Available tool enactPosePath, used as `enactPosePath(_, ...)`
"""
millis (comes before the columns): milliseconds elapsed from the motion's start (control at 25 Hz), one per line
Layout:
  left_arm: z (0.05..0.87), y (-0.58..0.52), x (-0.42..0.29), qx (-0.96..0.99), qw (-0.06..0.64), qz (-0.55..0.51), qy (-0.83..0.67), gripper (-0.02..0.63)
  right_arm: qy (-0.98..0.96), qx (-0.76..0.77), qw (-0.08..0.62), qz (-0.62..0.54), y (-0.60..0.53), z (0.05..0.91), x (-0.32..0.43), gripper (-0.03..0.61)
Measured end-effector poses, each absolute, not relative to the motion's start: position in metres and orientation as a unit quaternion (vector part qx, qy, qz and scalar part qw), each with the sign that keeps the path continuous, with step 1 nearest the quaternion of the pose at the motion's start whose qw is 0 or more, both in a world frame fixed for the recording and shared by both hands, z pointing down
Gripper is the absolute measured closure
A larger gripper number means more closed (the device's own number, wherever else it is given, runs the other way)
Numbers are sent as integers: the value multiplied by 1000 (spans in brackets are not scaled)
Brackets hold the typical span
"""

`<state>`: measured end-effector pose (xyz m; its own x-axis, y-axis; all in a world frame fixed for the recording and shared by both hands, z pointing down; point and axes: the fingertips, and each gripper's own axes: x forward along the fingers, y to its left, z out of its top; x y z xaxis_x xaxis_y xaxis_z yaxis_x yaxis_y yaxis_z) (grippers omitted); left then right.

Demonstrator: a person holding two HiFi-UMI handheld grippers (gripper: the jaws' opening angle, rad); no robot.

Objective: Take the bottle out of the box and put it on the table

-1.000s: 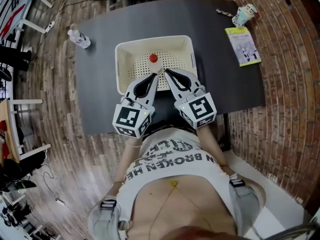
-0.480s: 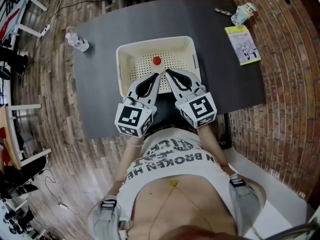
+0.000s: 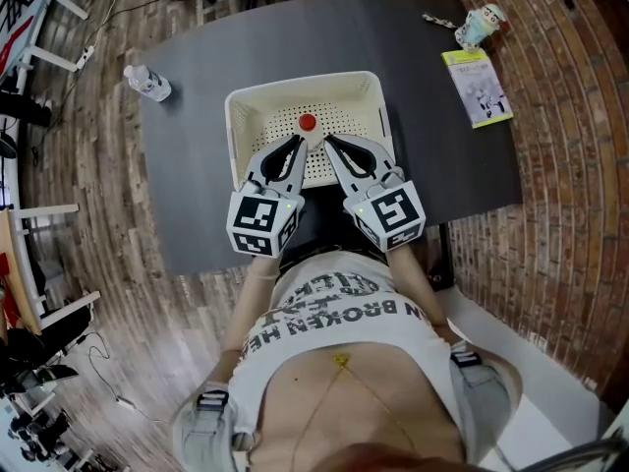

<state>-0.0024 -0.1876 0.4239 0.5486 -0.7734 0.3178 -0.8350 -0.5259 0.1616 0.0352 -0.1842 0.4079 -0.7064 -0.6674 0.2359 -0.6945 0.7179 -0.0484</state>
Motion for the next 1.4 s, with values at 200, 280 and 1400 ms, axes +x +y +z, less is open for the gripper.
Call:
enactPosePath(200, 438, -203, -4, 867, 147, 126, -460, 580, -920, 372, 103, 73, -189, 413, 40, 569)
enactPosePath(280, 447, -208, -3, 866, 150, 142, -456, 502, -918, 375, 103, 76, -191, 414, 43, 569)
enactPosePath(1400, 488, -240, 18, 866, 132, 213, -433, 454, -909, 391, 110, 92, -210, 427, 57, 569)
